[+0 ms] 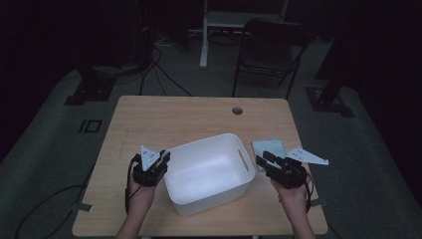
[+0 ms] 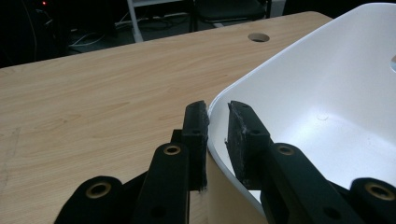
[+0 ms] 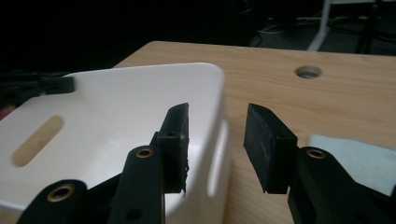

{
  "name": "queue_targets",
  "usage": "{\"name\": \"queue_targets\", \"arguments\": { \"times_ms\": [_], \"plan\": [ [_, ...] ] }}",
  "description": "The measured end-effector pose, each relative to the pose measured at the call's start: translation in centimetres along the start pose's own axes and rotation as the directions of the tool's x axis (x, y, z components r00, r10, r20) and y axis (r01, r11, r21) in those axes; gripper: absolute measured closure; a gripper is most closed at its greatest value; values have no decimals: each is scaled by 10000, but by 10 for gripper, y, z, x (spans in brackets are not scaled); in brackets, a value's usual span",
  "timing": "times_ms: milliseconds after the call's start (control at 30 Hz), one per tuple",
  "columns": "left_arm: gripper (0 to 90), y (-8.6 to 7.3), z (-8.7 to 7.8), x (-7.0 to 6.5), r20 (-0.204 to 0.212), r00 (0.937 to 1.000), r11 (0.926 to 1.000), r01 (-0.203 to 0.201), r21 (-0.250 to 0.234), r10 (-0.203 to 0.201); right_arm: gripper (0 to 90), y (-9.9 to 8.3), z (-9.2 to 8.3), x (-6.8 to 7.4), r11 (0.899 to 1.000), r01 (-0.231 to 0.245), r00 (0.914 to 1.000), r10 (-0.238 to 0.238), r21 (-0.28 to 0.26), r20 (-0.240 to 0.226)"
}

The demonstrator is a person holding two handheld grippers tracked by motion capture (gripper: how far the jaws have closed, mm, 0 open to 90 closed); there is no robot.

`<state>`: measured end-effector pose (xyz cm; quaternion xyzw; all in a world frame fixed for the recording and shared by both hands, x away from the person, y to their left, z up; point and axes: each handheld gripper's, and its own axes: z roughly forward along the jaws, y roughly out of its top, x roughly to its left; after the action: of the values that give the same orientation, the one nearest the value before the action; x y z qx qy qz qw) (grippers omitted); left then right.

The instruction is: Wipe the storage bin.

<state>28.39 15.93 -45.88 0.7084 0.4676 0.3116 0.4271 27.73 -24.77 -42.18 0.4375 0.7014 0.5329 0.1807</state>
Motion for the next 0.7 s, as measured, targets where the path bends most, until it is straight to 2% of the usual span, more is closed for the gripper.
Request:
{"name": "queue_targets", "arguments": {
  "times_ms": [67,133,267,367,400,567,600,633,700],
  "plan": [
    [776,0,0,0,-3,10000,10000,0,1,0,598,-2,0,-8,9996,-258,9996,257,62,153],
    [778,0,1,1,20,10000,10000,8,-9,-8,593,-3,2,-14,9995,-321,9991,318,79,278],
    [780,0,1,1,64,9999,9999,132,-11,-132,580,-10,9,-25,9997,-239,9972,240,-29,715],
    [780,0,1,2,154,9997,9998,213,4,-213,581,-21,22,-38,9985,-532,9923,512,154,1131],
    [779,0,1,3,197,9995,9997,229,-4,-229,581,-22,28,-42,9987,-445,9911,411,247,1270],
    [779,-1,0,4,296,9991,9995,304,-40,-302,578,-23,45,-61,9983,-328,9858,243,485,1664],
    [779,-1,0,4,296,9991,9995,304,-40,-302,578,-23,45,-61,9983,-328,9858,243,485,1664],
    [779,-1,-1,4,330,9989,9994,335,-62,-333,572,-21,51,-72,9974,-497,9815,390,526,1875],
    [779,-1,-1,4,329,9988,9994,352,-71,-349,554,-19,56,-80,9969,-539,9783,411,578,2031]
  ]
}}
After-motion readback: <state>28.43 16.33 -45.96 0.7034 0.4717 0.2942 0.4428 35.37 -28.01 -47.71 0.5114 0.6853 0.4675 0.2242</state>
